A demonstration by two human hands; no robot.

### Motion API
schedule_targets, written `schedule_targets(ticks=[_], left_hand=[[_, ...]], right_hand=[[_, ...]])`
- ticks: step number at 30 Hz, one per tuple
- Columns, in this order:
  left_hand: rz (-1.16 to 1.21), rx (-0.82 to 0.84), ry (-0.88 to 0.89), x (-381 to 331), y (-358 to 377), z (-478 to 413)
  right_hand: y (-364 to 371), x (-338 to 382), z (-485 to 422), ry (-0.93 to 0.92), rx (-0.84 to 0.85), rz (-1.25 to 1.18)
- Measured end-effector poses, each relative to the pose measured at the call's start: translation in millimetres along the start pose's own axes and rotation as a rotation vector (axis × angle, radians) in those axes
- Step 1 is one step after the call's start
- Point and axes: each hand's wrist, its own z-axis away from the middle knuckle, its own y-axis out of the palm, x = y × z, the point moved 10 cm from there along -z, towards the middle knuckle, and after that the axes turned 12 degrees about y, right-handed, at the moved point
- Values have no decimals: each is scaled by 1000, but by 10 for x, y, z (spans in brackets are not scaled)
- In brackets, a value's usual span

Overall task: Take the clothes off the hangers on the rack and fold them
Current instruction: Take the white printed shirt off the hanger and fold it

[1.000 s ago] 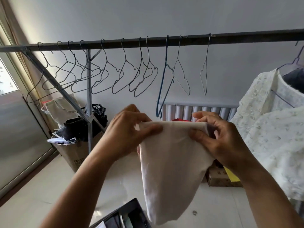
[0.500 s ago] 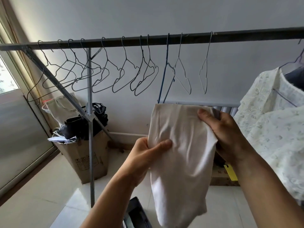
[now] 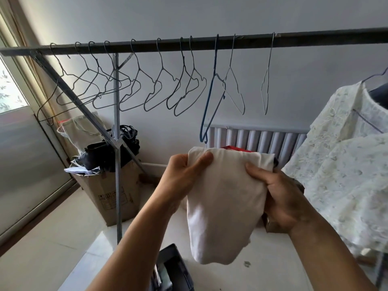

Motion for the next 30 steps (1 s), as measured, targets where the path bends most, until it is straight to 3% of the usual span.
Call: schedule_targets(ticks=[6, 8, 10, 13, 16, 19, 24, 30], left_hand=[[-112, -204, 62, 44, -213, 119], [8, -114, -20, 147, -19, 264], [166, 30, -213, 381, 309, 459], [403, 122, -413, 633, 662, 685], [743, -12, -423, 672, 739, 713], [901, -172, -393, 707, 676, 731], [866, -415, -411, 924, 503, 897], [699, -479, -311, 1016, 12, 958]], right_hand=[[-159, 167, 42, -173, -227, -14], [-155, 191, 68, -231, -278, -5], [-96, 133, 67, -254, -278, 1], [42, -86, 37, -225, -189, -11], [93, -365, 46, -134, -118, -13], [97, -617, 55, -89, -69, -27], [88, -924, 58, -28, -41, -42], [186, -1199, -49, 91, 14, 50]])
